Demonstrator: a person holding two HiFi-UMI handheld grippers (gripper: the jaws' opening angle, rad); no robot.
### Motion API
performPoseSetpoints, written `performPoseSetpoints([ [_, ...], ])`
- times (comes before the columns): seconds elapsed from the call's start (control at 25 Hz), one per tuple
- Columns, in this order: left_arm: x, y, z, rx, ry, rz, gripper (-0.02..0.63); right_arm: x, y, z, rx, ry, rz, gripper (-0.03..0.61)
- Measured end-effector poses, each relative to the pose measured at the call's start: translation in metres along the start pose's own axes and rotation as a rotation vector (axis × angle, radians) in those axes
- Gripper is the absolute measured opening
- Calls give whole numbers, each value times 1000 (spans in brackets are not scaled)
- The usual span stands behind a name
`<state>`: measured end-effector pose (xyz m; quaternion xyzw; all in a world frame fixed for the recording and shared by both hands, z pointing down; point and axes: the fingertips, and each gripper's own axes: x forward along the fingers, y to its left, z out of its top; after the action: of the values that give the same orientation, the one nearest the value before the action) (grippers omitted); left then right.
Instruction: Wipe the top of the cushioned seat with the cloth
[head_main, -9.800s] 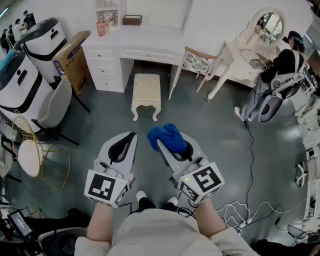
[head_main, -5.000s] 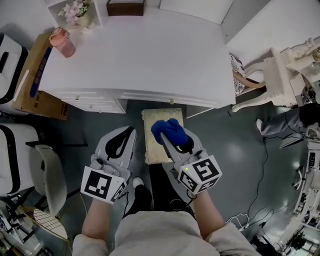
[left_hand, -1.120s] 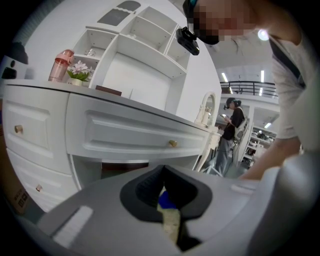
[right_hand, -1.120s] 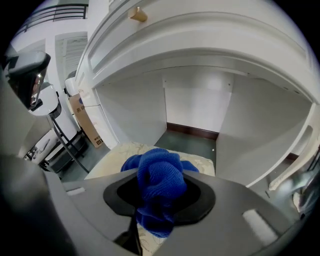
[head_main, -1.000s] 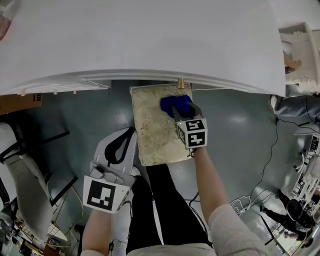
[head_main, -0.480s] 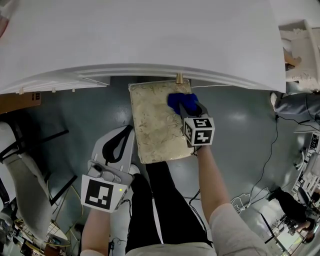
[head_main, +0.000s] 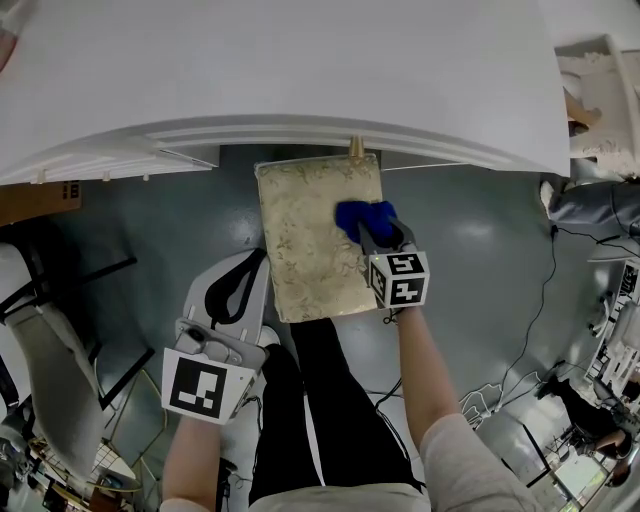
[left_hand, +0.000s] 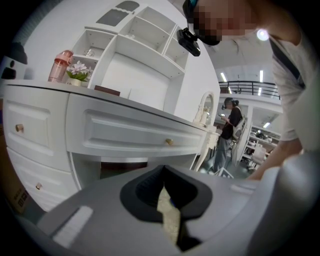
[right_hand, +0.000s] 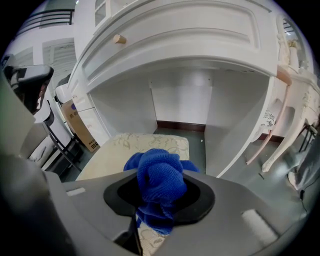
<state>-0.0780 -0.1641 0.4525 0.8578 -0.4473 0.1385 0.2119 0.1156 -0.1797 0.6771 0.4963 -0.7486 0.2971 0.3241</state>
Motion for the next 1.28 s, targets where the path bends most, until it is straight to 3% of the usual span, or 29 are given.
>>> performPoseSetpoints([
  [0.44,-10,4,-2,1,-22,8,0,-5,17,-9,-68,26,20,133],
  [0.6,-14,8,0,9,-52,16,0,4,50,-4,-97,22,74,133],
  [0.76,-22,10,-12,-32,-2,25,0,14,84,1,-113,10,113,133],
  [1.08,-42,22,-16,-41,-6,58,0,26,152,9,-154,12,190,133],
  [1.28,-52,28,-18,-44,-8,72,0,32,171,11,-164,16,201,135],
])
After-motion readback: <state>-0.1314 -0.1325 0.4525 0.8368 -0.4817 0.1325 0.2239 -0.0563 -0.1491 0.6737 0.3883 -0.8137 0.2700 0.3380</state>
